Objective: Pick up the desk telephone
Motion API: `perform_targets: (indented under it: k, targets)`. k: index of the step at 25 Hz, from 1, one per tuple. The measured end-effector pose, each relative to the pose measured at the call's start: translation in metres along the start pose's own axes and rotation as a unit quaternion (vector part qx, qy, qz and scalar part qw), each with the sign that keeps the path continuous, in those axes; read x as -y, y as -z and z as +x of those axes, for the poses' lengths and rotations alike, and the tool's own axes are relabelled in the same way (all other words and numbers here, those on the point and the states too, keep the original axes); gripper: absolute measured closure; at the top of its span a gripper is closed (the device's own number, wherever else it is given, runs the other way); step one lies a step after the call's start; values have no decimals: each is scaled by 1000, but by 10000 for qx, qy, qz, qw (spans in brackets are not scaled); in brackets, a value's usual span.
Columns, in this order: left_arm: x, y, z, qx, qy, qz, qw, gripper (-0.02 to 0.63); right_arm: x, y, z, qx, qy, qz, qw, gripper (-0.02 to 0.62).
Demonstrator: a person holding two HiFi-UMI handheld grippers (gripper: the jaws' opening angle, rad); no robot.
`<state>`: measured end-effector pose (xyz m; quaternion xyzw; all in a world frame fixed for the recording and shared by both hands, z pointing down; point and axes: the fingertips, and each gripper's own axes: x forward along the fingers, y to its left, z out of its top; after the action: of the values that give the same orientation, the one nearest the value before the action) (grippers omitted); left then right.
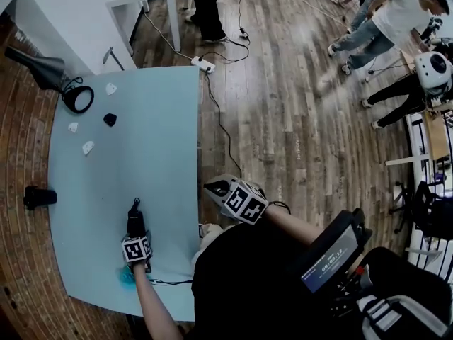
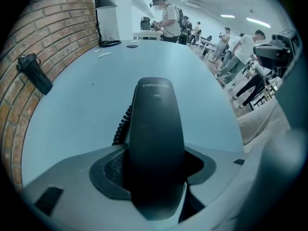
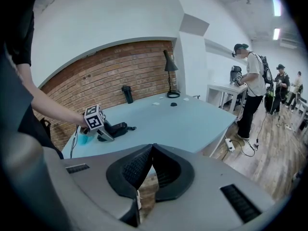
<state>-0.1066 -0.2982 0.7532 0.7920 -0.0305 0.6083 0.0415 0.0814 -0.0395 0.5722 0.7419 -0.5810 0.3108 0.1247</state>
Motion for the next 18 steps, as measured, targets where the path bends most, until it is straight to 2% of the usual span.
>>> perform_targets:
  k: [5,11,14,18]
  targets:
    - [2,-2,2,54,70,-2,10000,313,3,-2,-1,-18,-39,8,10000,591]
    - [7,-2,-3,24,-136,-17,9999,313,7,-4,-4,-13,-127,-19,9999,591]
    - [8,-2,-4,-14,-153,86,9998,313,6,-2,0,-54,-205,-95,9997,591]
    - [17,-1,-3,0,-84,15,10000,313,7,-6,4,-14,-286,-125,9995,591]
